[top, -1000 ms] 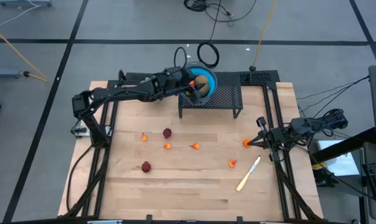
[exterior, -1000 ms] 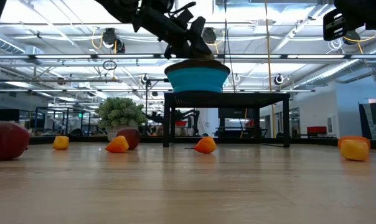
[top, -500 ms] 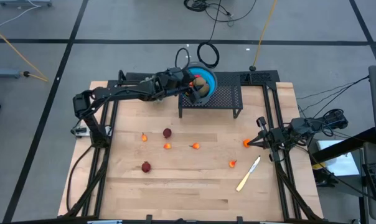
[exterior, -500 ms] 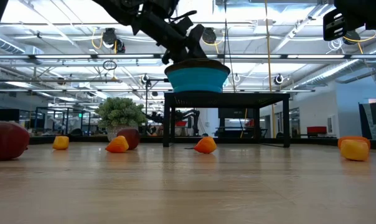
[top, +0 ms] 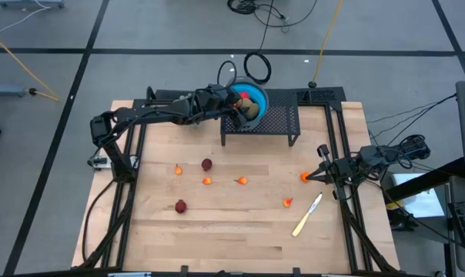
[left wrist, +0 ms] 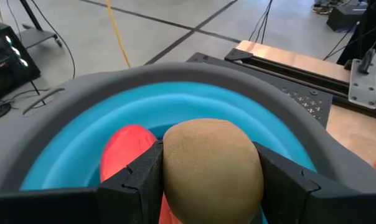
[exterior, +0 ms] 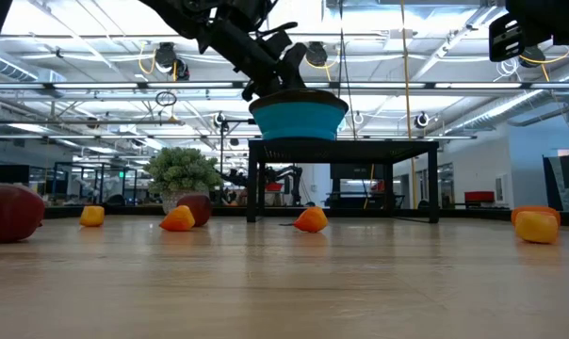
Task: Pick & Place Fruit
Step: Put the brown kiwi into the blue strainer bowl on the shelf
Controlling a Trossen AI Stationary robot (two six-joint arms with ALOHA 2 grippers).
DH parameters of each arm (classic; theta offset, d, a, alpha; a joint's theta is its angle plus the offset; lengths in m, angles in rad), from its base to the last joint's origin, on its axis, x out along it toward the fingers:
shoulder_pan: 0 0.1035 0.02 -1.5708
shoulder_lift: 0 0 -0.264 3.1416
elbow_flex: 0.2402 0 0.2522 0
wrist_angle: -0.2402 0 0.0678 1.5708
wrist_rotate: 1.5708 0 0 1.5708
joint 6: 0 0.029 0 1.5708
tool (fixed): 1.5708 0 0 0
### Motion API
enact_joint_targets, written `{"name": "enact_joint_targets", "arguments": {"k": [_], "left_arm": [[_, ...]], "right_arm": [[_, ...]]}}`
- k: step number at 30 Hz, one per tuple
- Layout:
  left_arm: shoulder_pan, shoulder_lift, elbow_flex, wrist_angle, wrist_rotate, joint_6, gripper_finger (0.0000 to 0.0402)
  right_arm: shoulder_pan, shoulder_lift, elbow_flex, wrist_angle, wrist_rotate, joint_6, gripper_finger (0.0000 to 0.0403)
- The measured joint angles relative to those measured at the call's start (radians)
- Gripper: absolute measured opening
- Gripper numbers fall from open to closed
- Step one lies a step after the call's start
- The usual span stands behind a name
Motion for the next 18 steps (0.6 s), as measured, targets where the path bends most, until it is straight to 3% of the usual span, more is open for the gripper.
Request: {"name": "enact_joint_targets", "arguments": {"k": [12, 18], "left_arm": [[0.000, 0.000, 0.000, 0.001, 0.000, -0.002, 0.0202], [0.000, 0.000, 0.000, 0.001, 0.000, -0.002, 0.0237]], "right_arm": [[0.000, 0.000, 0.000, 0.000, 0.000, 0.000, 0.0001], [0.000, 0.000, 0.000, 0.000, 0.000, 0.000, 0.0001]]}}
